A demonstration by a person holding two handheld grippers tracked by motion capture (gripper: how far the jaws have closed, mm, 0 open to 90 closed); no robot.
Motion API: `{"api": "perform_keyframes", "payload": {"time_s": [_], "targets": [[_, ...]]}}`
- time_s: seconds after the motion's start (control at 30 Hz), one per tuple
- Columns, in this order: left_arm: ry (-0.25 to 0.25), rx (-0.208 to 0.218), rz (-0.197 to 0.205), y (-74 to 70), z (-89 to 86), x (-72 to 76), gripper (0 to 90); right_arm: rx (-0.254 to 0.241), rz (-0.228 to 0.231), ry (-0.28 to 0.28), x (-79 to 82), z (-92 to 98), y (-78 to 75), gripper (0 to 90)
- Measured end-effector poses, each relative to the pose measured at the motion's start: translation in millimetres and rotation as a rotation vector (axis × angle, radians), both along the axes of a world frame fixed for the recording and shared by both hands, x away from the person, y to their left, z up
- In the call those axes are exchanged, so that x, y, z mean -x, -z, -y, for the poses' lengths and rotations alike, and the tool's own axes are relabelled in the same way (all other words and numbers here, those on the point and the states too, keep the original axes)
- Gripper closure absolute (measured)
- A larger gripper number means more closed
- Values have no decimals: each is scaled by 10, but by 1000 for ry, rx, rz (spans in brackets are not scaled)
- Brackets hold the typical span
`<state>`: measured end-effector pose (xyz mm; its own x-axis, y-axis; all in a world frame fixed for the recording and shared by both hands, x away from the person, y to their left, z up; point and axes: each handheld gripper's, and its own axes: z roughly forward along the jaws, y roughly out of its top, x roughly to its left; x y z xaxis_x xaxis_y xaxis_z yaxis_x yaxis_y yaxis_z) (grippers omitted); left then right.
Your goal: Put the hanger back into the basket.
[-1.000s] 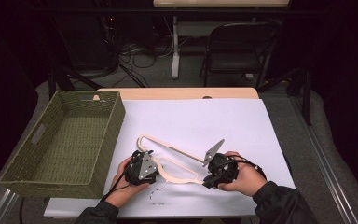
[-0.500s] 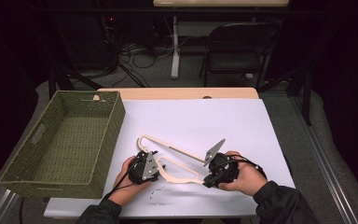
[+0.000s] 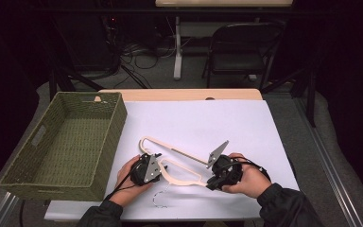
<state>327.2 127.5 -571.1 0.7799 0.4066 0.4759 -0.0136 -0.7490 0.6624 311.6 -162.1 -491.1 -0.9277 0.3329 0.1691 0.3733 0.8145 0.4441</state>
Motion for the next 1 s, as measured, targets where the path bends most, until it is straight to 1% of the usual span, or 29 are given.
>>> {"api": "perform_keyframes", "payload": {"time_s": [0.03,0.1,0.17,0.2,0.23,0.27,0.3,0.33,0.37,0.4,0.43,0.47,0.5,0.53,0.57,0.6,0.63,0.67,0.7,0.77,0.83,0.87,0.9,0.93,1.0], "targets": [[7,-4,13,-1,7,10,520,6,-2,-6,-4,2,-2,801],[15,-8,35,-9,18,20,547,-2,8,4,0,9,10,800],[20,-3,42,-12,23,27,564,-1,11,3,-8,24,7,800],[27,-9,56,-16,25,33,572,1,16,3,-8,31,4,800],[33,-15,66,-23,27,45,598,-1,26,4,-9,43,3,798],[38,-17,72,-31,32,57,598,-1,26,4,-9,43,3,798],[42,-20,86,-44,36,75,612,-7,37,12,-4,48,8,798],[51,-19,98,-55,41,87,629,6,39,8,-4,56,0,797],[54,-31,114,-73,42,100,658,11,46,4,-2,62,1,798],[61,-36,122,-95,45,109,680,23,56,8,4,67,2,844],[59,-74,116,-117,77,121,687,25,56,8,6,78,-3,900],[63,-104,145,-132,109,144,700,17,80,17,1,94,-16,900],[80,-101,155,-147,130,162,717,12,83,21,-12,110,-31,900],[84,-97,152,-156,149,177,729,4,89,24,-19,124,-42,900],[83,-126,154,-161,180,189,732,6,88,36,-15,134,-56,900],[83,-158,162,-162,208,202,739,5,99,35,-18,143,-66,900],[91,-175,165,-164,226,213,746,-3,99,44,-14,155,-75,899],[93,-187,167,-163,245,227,751,-5,103,49,-15,170,-86,880],[94,-197,174,-166,255,230,757,-7,113,56,-20,192,-99,865],[97,-195,170,-177,259,224,761,-18,125,78,-15,231,-119,851],[92,-174,162,-192,255,210,762,-35,142,92,-10,282,-140,821],[92,-171,157,-205,257,200,761,-40,142,101,1,305,-154,815],[90,-178,158,-223,266,192,763,-54,153,104,9,327,-162,798],[85,-185,157,-244,277,183,766,-66,154,118,30,346,-177,772],[81,-178,157,-286,303,155,775,-80,187,131,58,381,-219,719]]}}
